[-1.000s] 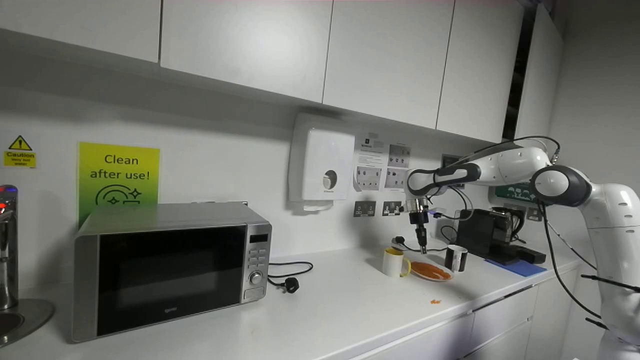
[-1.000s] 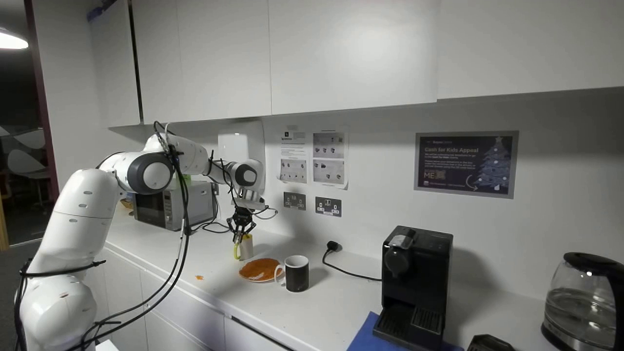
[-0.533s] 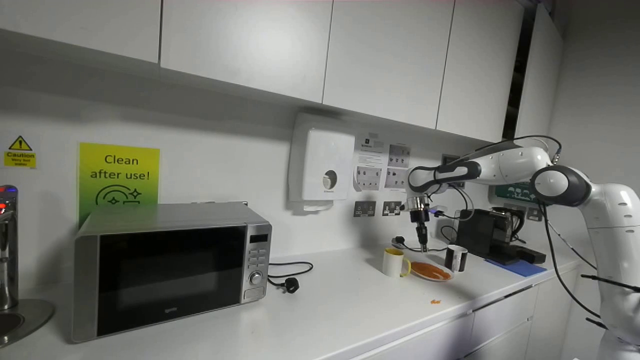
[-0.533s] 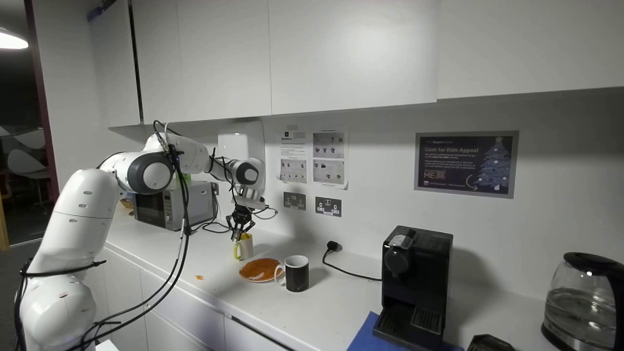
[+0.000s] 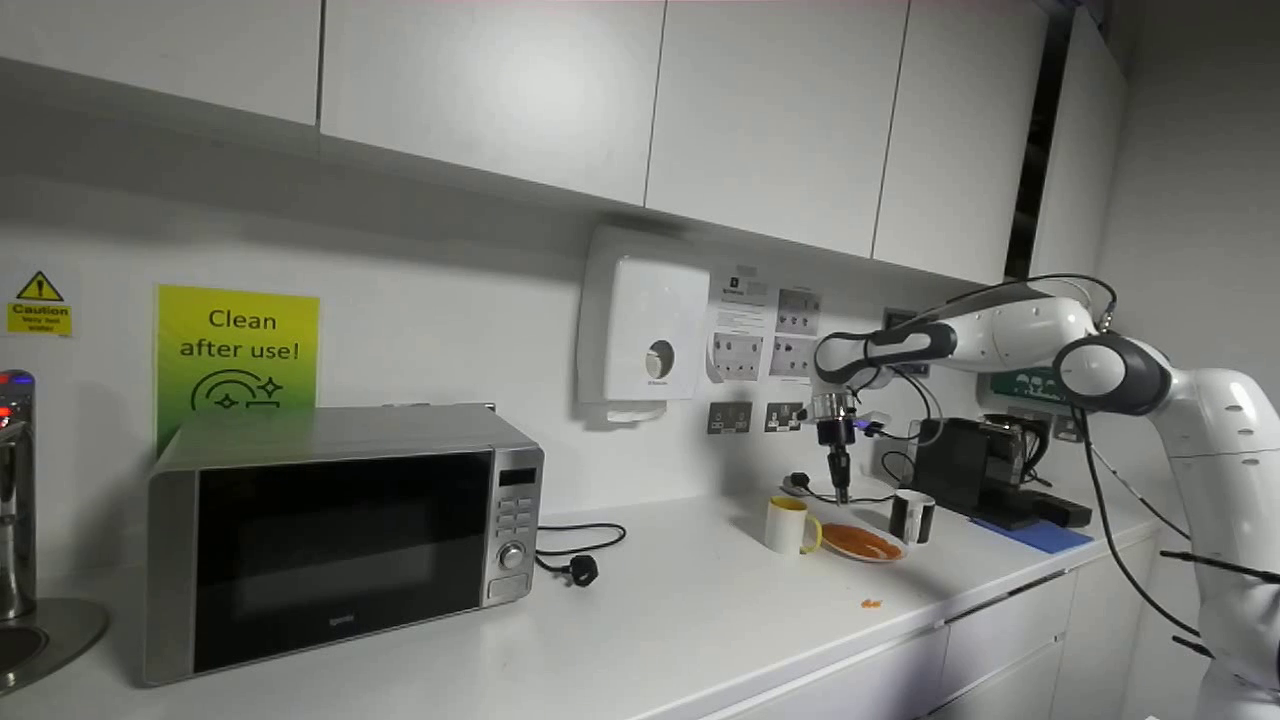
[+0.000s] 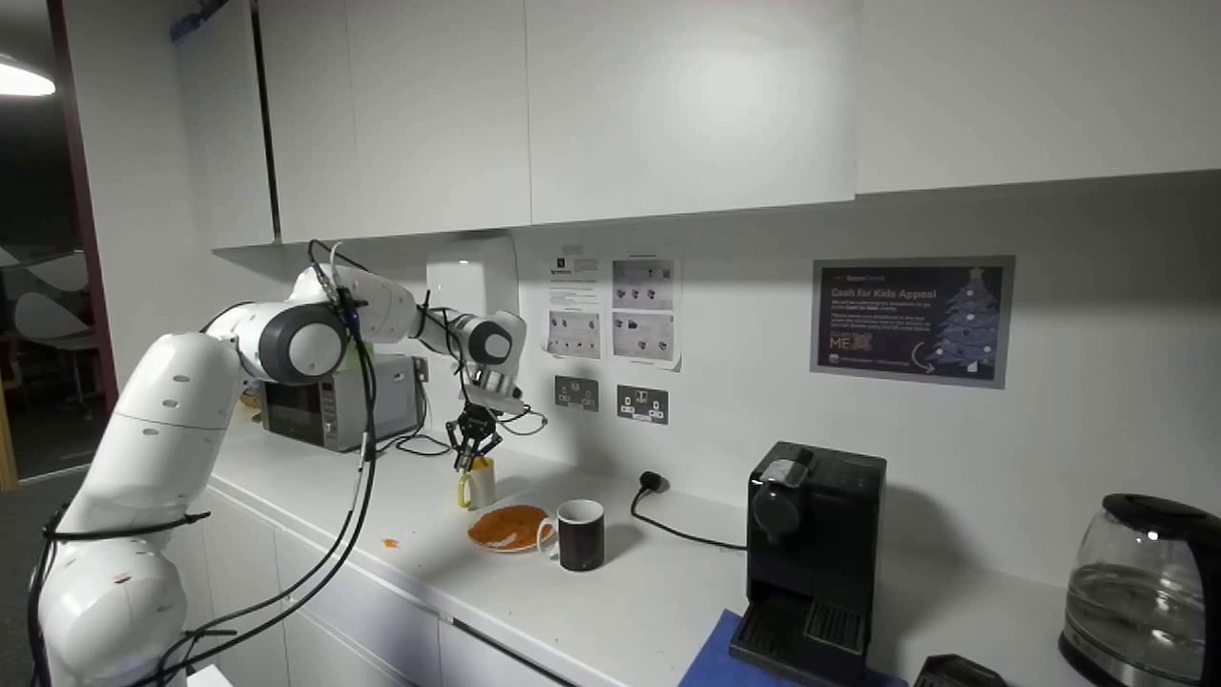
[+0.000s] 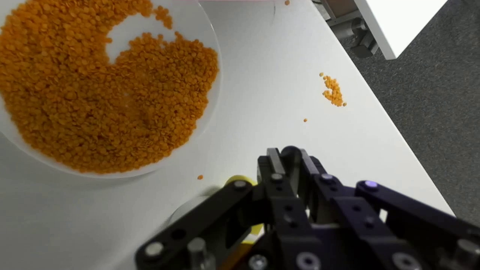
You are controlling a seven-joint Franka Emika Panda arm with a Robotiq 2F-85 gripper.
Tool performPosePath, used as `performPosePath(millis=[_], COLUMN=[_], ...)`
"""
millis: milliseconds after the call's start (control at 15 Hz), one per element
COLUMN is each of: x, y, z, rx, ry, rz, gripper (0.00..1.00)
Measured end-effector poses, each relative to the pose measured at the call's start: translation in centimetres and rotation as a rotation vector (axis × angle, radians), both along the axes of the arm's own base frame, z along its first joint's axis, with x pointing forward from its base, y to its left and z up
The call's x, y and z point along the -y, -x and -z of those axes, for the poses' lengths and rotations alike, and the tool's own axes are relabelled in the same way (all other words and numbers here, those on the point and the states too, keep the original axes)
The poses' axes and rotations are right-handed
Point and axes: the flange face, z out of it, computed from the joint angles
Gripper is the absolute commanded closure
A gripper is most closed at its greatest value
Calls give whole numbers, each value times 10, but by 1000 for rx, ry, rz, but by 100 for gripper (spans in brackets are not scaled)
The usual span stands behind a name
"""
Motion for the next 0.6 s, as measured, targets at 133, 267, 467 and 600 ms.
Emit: performPosePath(millis=[133, 267, 467, 600], x=[-1, -1, -2, -2], y=[-3, -5, -7, -8], z=[3, 3, 0, -4], rx=[-1, 1, 12, 20], ry=[-14, -21, -33, -48], rz=[-3, -9, -25, -37], gripper=[97, 97, 97, 97])
